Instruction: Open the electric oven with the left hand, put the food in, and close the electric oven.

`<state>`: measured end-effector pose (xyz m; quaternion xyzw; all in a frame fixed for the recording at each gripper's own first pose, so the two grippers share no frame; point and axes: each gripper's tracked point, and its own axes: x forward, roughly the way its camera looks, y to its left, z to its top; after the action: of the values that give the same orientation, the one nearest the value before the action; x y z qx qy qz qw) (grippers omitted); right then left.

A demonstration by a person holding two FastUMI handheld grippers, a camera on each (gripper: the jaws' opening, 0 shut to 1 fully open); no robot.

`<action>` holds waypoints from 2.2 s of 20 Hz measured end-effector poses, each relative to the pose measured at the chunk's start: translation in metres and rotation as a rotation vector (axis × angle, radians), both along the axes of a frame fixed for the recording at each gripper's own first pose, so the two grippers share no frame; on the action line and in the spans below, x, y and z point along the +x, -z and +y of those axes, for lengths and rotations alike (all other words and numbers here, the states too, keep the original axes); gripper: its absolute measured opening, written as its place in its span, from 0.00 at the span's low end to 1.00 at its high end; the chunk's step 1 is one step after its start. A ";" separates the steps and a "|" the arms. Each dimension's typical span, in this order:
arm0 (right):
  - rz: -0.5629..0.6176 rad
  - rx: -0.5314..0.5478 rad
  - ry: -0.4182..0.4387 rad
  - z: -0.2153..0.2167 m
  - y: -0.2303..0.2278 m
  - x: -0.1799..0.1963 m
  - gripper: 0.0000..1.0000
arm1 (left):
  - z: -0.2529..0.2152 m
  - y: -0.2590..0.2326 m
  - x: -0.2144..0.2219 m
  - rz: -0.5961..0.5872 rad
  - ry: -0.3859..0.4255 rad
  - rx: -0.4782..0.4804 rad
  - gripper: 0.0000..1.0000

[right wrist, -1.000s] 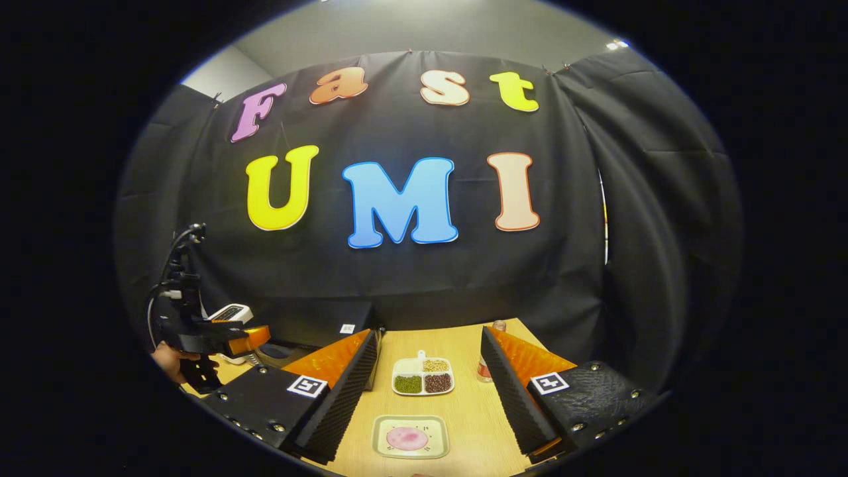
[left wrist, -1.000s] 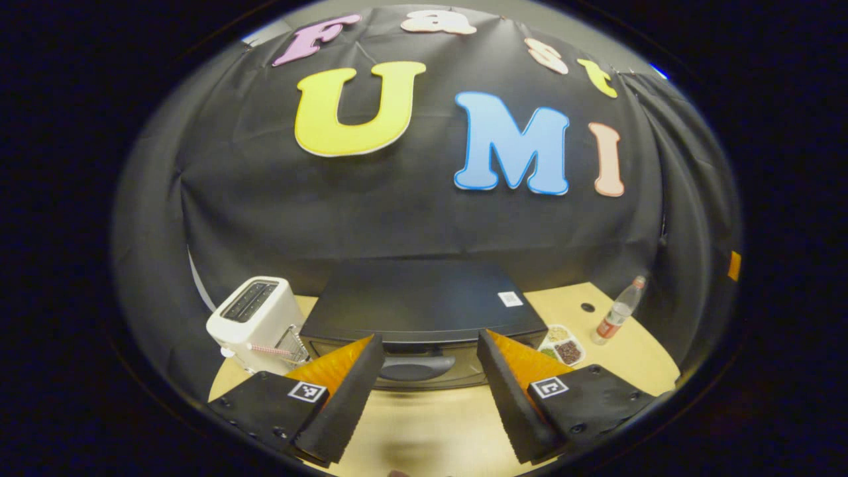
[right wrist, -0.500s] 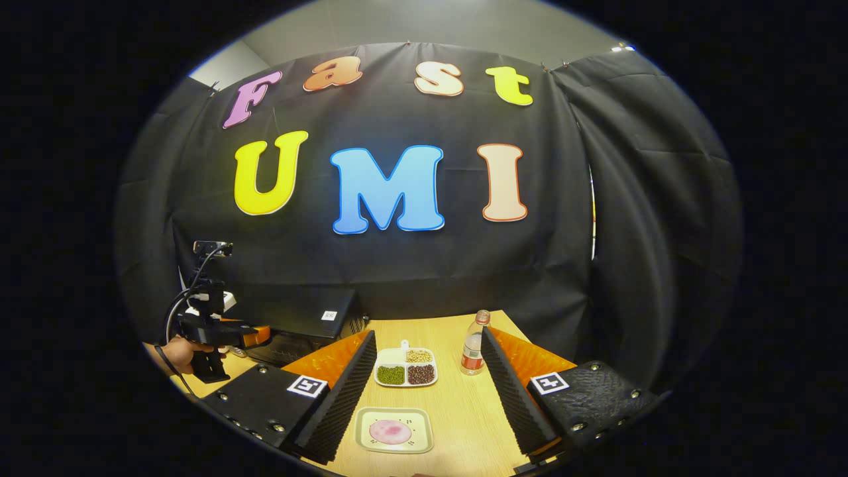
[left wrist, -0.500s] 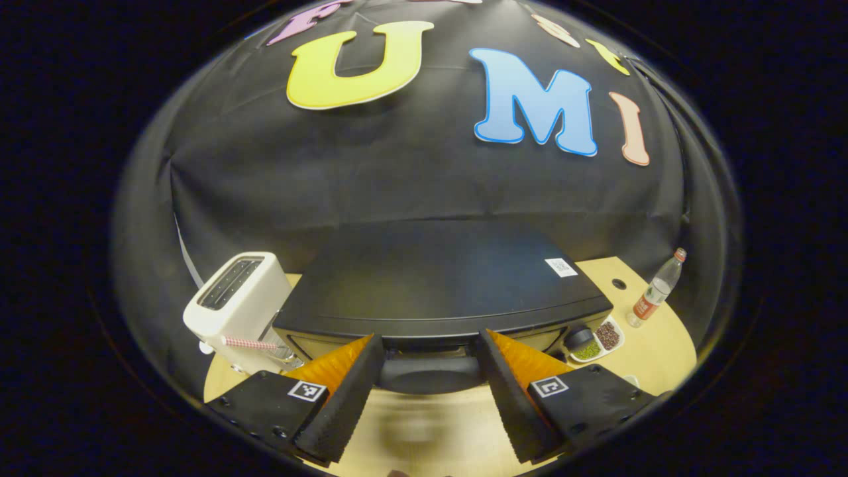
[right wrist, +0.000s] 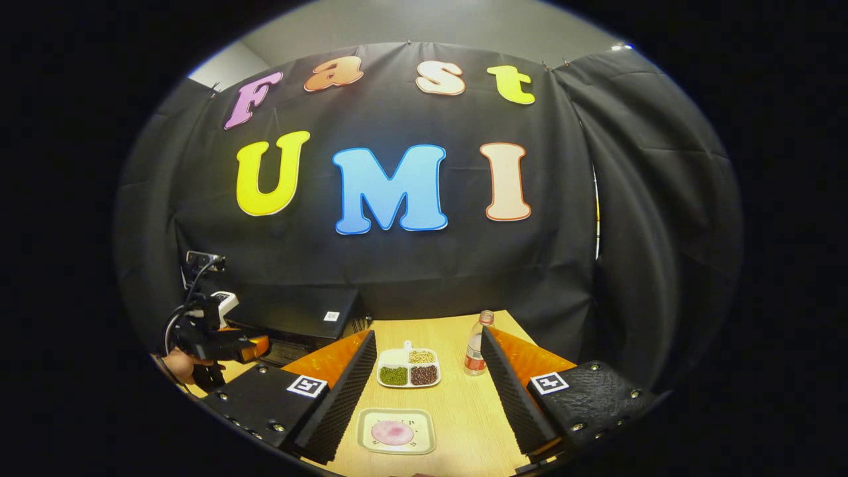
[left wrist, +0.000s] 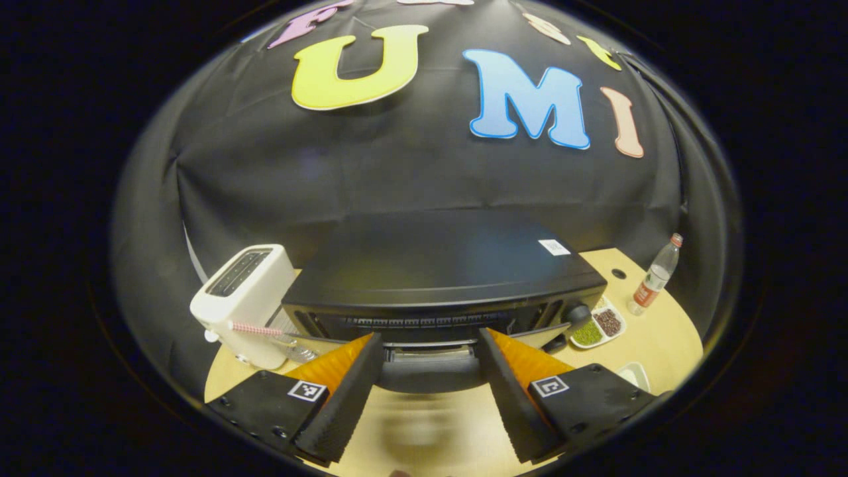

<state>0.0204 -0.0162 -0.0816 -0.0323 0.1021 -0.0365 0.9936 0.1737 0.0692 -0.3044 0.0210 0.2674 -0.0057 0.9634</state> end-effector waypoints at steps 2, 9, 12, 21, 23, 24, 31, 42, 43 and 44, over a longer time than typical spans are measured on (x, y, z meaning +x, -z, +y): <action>-0.005 0.000 -0.010 0.004 -0.002 -0.003 0.96 | -0.001 0.006 -0.014 0.001 0.000 0.003 1.00; 0.007 -0.012 -0.019 0.006 0.006 -0.012 0.96 | -0.002 0.031 -0.049 0.005 0.013 -0.010 1.00; 0.026 -0.004 -0.015 0.006 0.013 -0.017 0.96 | -0.002 0.039 -0.058 -0.003 0.017 -0.003 1.00; 0.092 -0.028 -0.026 0.010 0.032 -0.030 0.96 | -0.003 0.089 -0.095 0.065 0.025 -0.002 0.97; 0.128 -0.026 -0.039 0.010 0.042 -0.029 0.96 | -0.002 0.096 -0.096 0.072 0.020 -0.010 0.97; 0.161 -0.021 -0.045 0.009 0.052 -0.029 0.96 | 0.000 0.101 -0.098 0.079 0.017 -0.007 0.96; 0.341 0.079 -0.063 -0.006 0.097 -0.029 0.96 | 0.020 0.069 -0.097 0.025 -0.049 -0.025 1.00; 0.800 0.225 -0.077 -0.040 0.245 0.001 0.97 | -0.041 -0.191 -0.143 -0.421 -0.031 -0.112 1.00; 0.836 0.228 -0.069 -0.043 0.258 0.003 0.97 | -0.043 -0.208 -0.151 -0.445 -0.028 -0.110 1.00; 0.862 0.229 -0.063 -0.045 0.273 0.007 0.97 | -0.044 -0.220 -0.158 -0.467 -0.024 -0.099 0.91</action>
<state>0.0275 -0.0608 -0.3542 0.0626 0.5094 0.0221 0.8580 0.0160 0.0254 -0.0841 -0.0287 0.0368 -0.0022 0.9989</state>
